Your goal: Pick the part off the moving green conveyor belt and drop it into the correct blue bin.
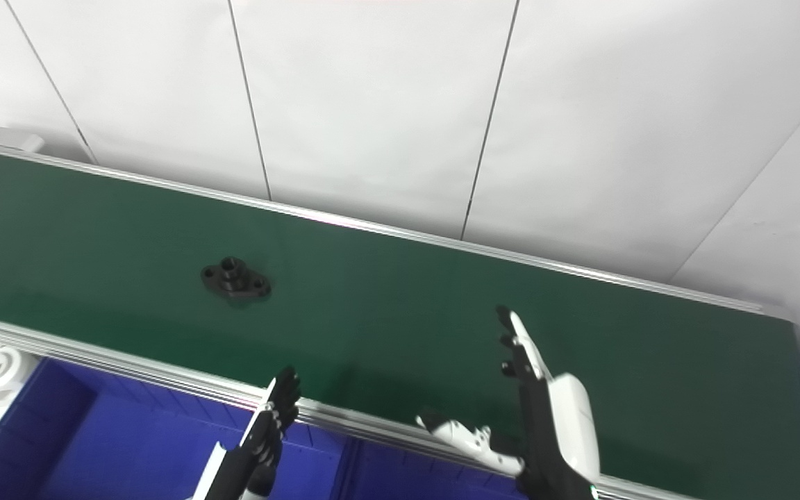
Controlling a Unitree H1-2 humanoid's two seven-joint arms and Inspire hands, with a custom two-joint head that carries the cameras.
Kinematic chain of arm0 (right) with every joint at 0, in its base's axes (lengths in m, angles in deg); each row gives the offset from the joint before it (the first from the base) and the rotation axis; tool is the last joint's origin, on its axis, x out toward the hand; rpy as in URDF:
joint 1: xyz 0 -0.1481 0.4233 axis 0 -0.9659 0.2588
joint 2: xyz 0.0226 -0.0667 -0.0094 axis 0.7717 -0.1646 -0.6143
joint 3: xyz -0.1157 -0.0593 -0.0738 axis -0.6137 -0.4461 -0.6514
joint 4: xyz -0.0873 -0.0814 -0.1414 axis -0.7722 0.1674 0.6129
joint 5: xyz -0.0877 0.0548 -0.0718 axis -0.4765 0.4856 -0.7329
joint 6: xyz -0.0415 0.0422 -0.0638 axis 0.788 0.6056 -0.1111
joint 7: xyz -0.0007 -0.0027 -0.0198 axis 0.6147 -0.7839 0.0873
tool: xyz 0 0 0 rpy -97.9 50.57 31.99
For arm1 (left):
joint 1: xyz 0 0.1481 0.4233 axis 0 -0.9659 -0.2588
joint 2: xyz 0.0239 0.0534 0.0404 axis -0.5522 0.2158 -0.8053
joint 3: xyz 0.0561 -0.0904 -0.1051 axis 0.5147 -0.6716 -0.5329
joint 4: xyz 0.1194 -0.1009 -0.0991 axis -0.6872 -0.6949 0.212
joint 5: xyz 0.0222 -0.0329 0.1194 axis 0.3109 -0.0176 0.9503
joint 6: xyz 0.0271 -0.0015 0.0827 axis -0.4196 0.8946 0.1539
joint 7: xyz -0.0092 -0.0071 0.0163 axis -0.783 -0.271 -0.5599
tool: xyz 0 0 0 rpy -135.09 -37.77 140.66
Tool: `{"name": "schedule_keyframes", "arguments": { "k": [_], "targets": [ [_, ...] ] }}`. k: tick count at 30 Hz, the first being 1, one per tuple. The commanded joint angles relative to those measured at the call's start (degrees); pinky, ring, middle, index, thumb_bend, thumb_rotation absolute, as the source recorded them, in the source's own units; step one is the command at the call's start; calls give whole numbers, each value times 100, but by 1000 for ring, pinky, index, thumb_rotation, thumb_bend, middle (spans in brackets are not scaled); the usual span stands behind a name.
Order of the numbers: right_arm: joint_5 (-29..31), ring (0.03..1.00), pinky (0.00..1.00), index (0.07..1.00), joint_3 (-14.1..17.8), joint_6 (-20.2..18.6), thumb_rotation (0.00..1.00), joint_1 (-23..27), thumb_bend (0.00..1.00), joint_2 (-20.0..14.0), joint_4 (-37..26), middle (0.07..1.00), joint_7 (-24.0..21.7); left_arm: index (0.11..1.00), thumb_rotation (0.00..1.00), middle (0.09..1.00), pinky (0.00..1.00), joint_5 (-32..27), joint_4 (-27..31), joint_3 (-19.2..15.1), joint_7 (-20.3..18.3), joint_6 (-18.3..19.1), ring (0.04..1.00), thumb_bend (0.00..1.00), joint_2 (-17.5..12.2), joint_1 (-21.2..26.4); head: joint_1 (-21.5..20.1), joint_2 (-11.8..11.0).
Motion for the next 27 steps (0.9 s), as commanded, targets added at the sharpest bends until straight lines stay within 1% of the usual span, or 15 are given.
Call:
{"name": "schedule_keyframes", "arguments": {
  "k": [1, 2, 5, 9, 14, 18, 21, 23, 27],
  "targets": [
    [-205, 855, 748, 952, -76, -186, 745, 320, 979, 113, 5, 921, -45, 1000, 962, 1000, 1000, -92, 208, 15, -96, 26, 1000, 671, 58, -93, 5, 7],
    [-273, 850, 730, 948, -106, -211, 761, 471, 970, 127, 107, 919, -37, 1000, 961, 1000, 1000, -114, 213, 10, -103, 52, 1000, 646, 63, -98, 17, -12],
    [-444, 848, 723, 946, -199, -360, 804, 916, 957, 186, 435, 913, -65, 1000, 961, 1000, 1000, -83, 221, -10, -100, 105, 1000, 634, 85, -103, 18, -36],
    [-592, 850, 725, 947, -323, -532, 781, 1378, 986, 278, 764, 914, -87, 1000, 980, 1000, 1000, -61, 194, -29, -110, 96, 1000, 609, 101, -94, -86, -59],
    [-818, 866, 751, 945, -466, -861, 740, 1917, 1000, 404, 1096, 916, -201, 1000, 986, 1000, 1000, 48, 199, 8, -116, 212, 1000, 633, 172, -99, -148, -89],
    [-864, 855, 743, 940, -507, -934, 706, 2331, 1000, 478, 1536, 908, -74, 1000, 988, 1000, 1000, 55, 198, 61, -127, 327, 1000, 638, 256, -110, -91, -131],
    [-947, 856, 748, 943, -575, -1052, 695, 2585, 1000, 514, 1783, 909, -87, 1000, 992, 1000, 1000, 67, 174, 98, -108, 312, 1000, 632, 305, -109, -58, -141],
    [-1020, 848, 736, 936, -649, -1073, 676, 2744, 1000, 523, 1976, 901, -28, 1000, 998, 1000, 1000, 115, 123, 112, -84, 247, 1000, 636, 330, -106, -19, -161],
    [-1237, 825, 725, 936, -944, -1020, 660, 3068, 1000, 490, 2457, 891, 69, 1000, 1000, 1000, 1000, 164, 75, 159, -83, 224, 1000, 654, 357, -131, 68, -207]
  ]
}}
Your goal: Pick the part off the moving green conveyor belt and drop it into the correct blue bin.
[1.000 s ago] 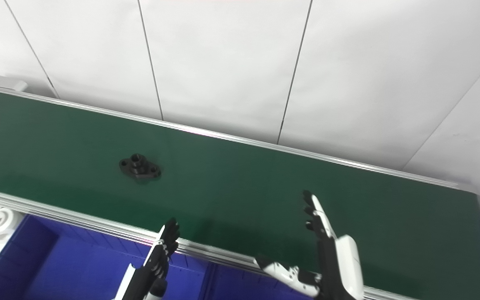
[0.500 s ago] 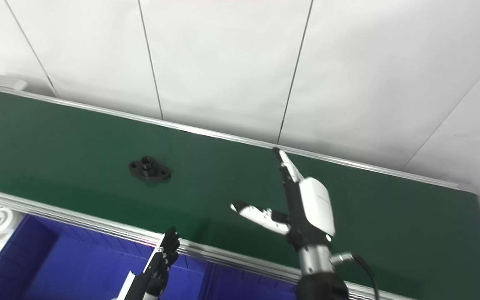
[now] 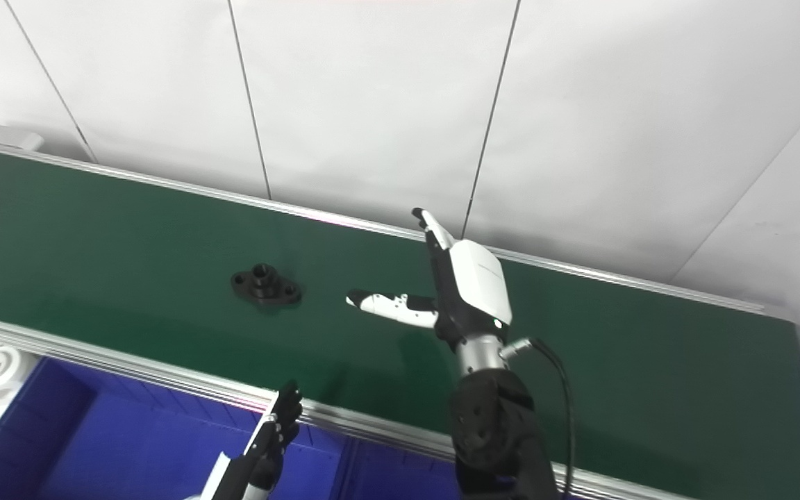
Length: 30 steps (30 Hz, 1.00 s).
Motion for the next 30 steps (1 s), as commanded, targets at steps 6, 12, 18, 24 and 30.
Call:
{"name": "schedule_keyframes", "arguments": {
  "k": [6, 12, 18, 24, 30],
  "targets": [
    [-525, 800, 733, 927, -558, 28, 694, 754, 1000, 69, 788, 863, 359, 1000, 969, 1000, 1000, 27, 45, 280, -23, -300, 1000, 667, 285, -165, 94, -31],
    [-644, 768, 711, 896, -850, 9, 651, 1188, 1000, 143, 1528, 848, 523, 1000, 981, 1000, 1000, 157, 60, 411, -62, -368, 1000, 674, 264, -220, 103, -37],
    [-409, 698, 624, 886, -933, 53, 624, 1434, 1000, 278, 2086, 854, 636, 1000, 943, 1000, 1000, 73, 219, 554, -124, -211, 1000, 699, 314, -353, 233, -8],
    [-247, 701, 556, 887, -1022, 84, 602, 1632, 1000, 424, 2624, 845, 798, 1000, 978, 1000, 1000, 401, 306, 635, -95, -83, 1000, 754, 348, -416, 271, 16],
    [-112, 511, 399, 798, -1174, 163, 569, 1916, 976, 557, 3249, 644, 1011, 1000, 977, 1000, 1000, 556, 367, 728, -50, -6, 988, 803, 410, -485, 342, 36]
  ]
}}
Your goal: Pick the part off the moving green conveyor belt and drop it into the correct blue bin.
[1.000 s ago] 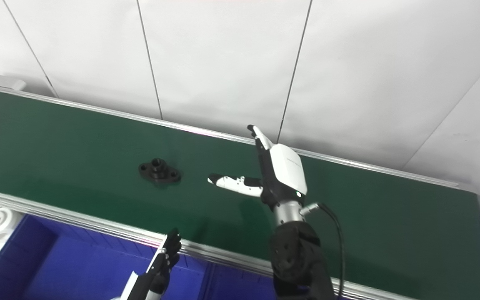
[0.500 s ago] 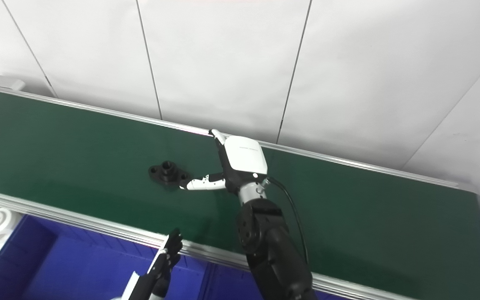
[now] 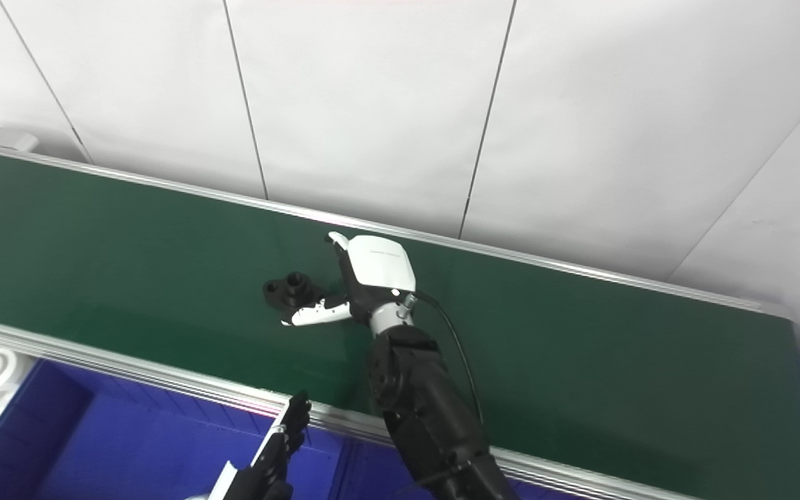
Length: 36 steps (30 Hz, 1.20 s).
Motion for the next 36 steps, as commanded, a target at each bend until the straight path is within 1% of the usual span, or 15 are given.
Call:
{"name": "schedule_keyframes", "arguments": {
  "k": [1, 3, 5, 6, 7, 8, 10, 12, 14, 15, 18, 20, 22, 32, 36],
  "targets": [
    [72, 446, 341, 767, -42, 169, 556, 332, 963, 183, 31, 583, 197, 1000, 978, 1000, 1000, 56, 154, 541, 37, -61, 986, 797, 504, -277, 54, 12],
    [99, 402, 303, 746, -121, 159, 547, 390, 955, 205, 123, 541, 176, 1000, 980, 1000, 1000, 61, 158, 563, 48, -81, 985, 790, 524, -287, 96, 28],
    [89, 416, 325, 679, -237, 145, 528, 437, 908, 248, 226, 516, 163, 1000, 978, 1000, 1000, 35, 168, 580, 53, -95, 977, 758, 540, -293, 131, 48],
    [91, 309, 239, 658, -289, 144, 488, 450, 864, 266, 273, 403, 184, 1000, 969, 1000, 1000, 20, 170, 587, 55, -99, 974, 715, 546, -296, 137, 51],
    [144, 309, 239, 658, -314, 199, 488, 430, 864, 305, 332, 403, 258, 1000, 969, 1000, 1000, 43, 170, 596, 65, -105, 974, 715, 553, -304, 174, 57],
    [190, 248, 191, 660, -331, 238, 437, 415, 838, 330, 372, 336, 312, 1000, 973, 1000, 1000, 62, 169, 601, 73, -109, 974, 692, 557, -309, 174, 57],
    [308, 198, 150, 652, -370, 442, 370, 348, 787, 378, 483, 283, 503, 1000, 978, 1000, 1000, 142, 187, 616, 96, -87, 975, 684, 564, -328, 230, 75],
    [328, 175, 129, 638, -486, 612, 234, 289, 676, 385, 661, 261, 684, 1000, 986, 1000, 1000, 215, 207, 634, 113, -87, 977, 665, 564, -348, 275, 105],
    [216, 150, 99, 513, -658, 584, 137, 286, 542, 362, 882, 230, 781, 1000, 985, 1000, 995, 253, 214, 638, 135, -89, 978, 656, 581, -370, 280, 122],
    [186, 144, 91, 495, -715, 546, 121, 294, 524, 351, 935, 223, 800, 1000, 983, 1000, 994, 258, 218, 640, 141, -89, 978, 656, 588, -378, 288, 133],
    [-17, 151, 87, 487, -962, 361, 114, 279, 518, 264, 1066, 237, 899, 1000, 977, 1000, 994, 269, 261, 642, 152, -57, 971, 659, 599, -414, 282, 180],
    [-52, 192, 118, 486, -1043, 327, 114, 253, 516, 220, 1113, 290, 947, 1000, 979, 1000, 990, 267, 317, 640, 139, 3, 961, 664, 593, -433, 247, 194],
    [-61, 203, 127, 485, -1076, 309, 112, 226, 514, 190, 1149, 303, 997, 1000, 980, 1000, 982, 253, 347, 631, 120, 42, 960, 667, 574, -435, 225, 201],
    [125, 171, 115, 483, -962, 419, 118, 108, 512, 111, 1103, 254, 1276, 1000, 976, 1000, 975, 160, 323, 592, 91, 51, 952, 673, 526, -381, 164, 196],
    [295, 164, 109, 482, -864, 497, 123, 31, 511, 86, 920, 246, 1326, 1000, 977, 1000, 988, 100, 323, 562, 85, 70, 960, 691, 516, -367, 75, 202]
  ]
}}
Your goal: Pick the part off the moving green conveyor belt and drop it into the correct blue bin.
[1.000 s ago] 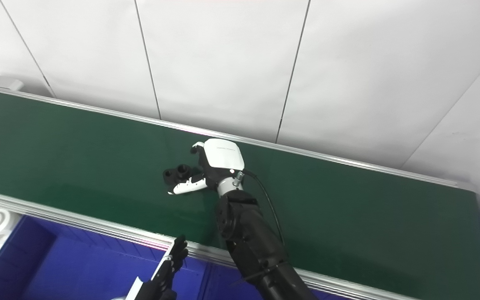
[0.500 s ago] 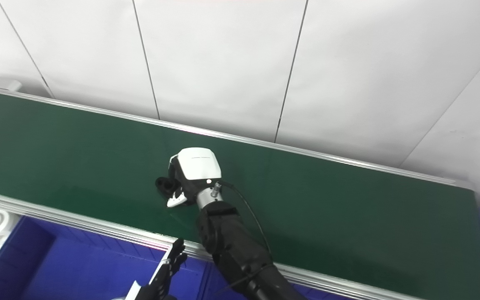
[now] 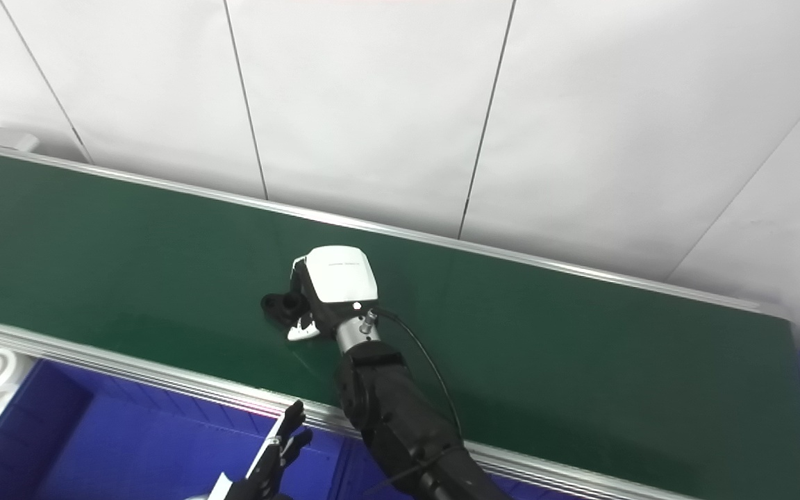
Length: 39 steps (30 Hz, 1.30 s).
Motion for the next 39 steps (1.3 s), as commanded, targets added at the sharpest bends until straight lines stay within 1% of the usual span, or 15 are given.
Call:
{"name": "schedule_keyframes", "arguments": {
  "k": [1, 8, 9, 12, 14, 18, 20, 22, 27, 29, 31, 34, 37, 38, 39],
  "targets": [
    [43, 163, 109, 482, 16, 147, 123, -76, 511, -27, -65, 246, 15, 1000, 977, 1000, 988, -79, 133, 518, 1, -90, 961, 694, 524, -116, -47, 9],
    [150, 153, 105, 490, 207, 528, 135, -298, 506, -203, -836, 239, 490, 1000, 969, 1000, 1000, -379, 178, 384, -29, -20, 995, 710, 488, -34, -275, 2],
    [119, 147, 100, 489, 230, 550, 137, -342, 505, -258, -1054, 235, 533, 1000, 962, 1000, 1000, -472, 170, 355, -39, -57, 994, 676, 472, -6, -358, -4],
    [41, 137, 91, 489, 282, 597, 139, -442, 503, -384, -1581, 225, 633, 1000, 961, 1000, 1000, -672, 157, 281, -60, -131, 993, 633, 420, 63, -467, 2],
    [-1, 135, 89, 489, 302, 582, 141, -496, 501, -474, -1934, 224, 587, 1000, 963, 1000, 1000, -778, 158, 228, -95, -130, 992, 621, 371, 104, -561, 7],
    [-217, 157, 106, 490, 305, 414, 140, -556, 500, -760, -2726, 252, 215, 1000, 993, 1000, 1000, -867, 203, 103, -163, -55, 991, 596, 231, 193, -798, 48],
    [-316, 157, 105, 490, 349, 338, 141, -607, 500, -903, -3158, 250, -27, 1000, 998, 1000, 1000, -944, 238, 42, -206, 22, 996, 593, 165, 235, -897, 77],
    [-388, 155, 103, 489, 392, 309, 141, -645, 501, -968, -3428, 246, -193, 1000, 999, 1000, 1000, -1022, 300, -9, -237, 120, 1000, 604, 110, 255, -1037, 115],
    [-483, 162, 106, 489, 623, 260, 141, -849, 504, -1196, -4258, 253, -707, 1000, 1000, 1000, 1000, -1094, 429, -95, -295, 294, 1000, 635, 19, 266, -1258, 164],
    [-504, 168, 112, 489, 735, 223, 141, -984, 505, -1319, -4674, 260, -995, 1000, 1000, 1000, 1000, -1200, 485, -143, -333, 382, 1000, 643, -14, 267, -1492, 227],
    [-603, 161, 107, 488, 844, 199, 139, -1193, 508, -1489, -5176, 248, -1324, 1000, 1000, 1000, 1000, -1326, 597, -196, -358, 518, 1000, 645, -25, 251, -1704, 356],
    [-665, 171, 117, 487, 976, 274, 139, -1614, 510, -1771, -5946, 258, -1806, 1000, 1000, 1000, 1000, -1417, 784, -252, -376, 690, 1000, 660, -29, 234, -1854, 492],
    [-693, 178, 126, 489, 1118, 319, 141, -2196, 506, -2034, -6788, 272, -2282, 1000, 1000, 1000, 1000, -1509, 1000, -306, -410, 864, 1000, 673, -88, 211, -2101, 718],
    [-705, 175, 121, 488, 1164, 363, 140, -2395, 506, -2117, -7030, 271, -2380, 1000, 1000, 1000, 1000, -1533, 1063, -320, -426, 926, 1000, 680, -116, 204, -2101, 718],
    [-730, 174, 119, 488, 1206, 419, 140, -2584, 506, -2180, -7255, 269, -2467, 1000, 1000, 1000, 1000, -1564, 1157, -345, -443, 1023, 1000, 681, -150, 199, -2228, 835]
  ]
}}
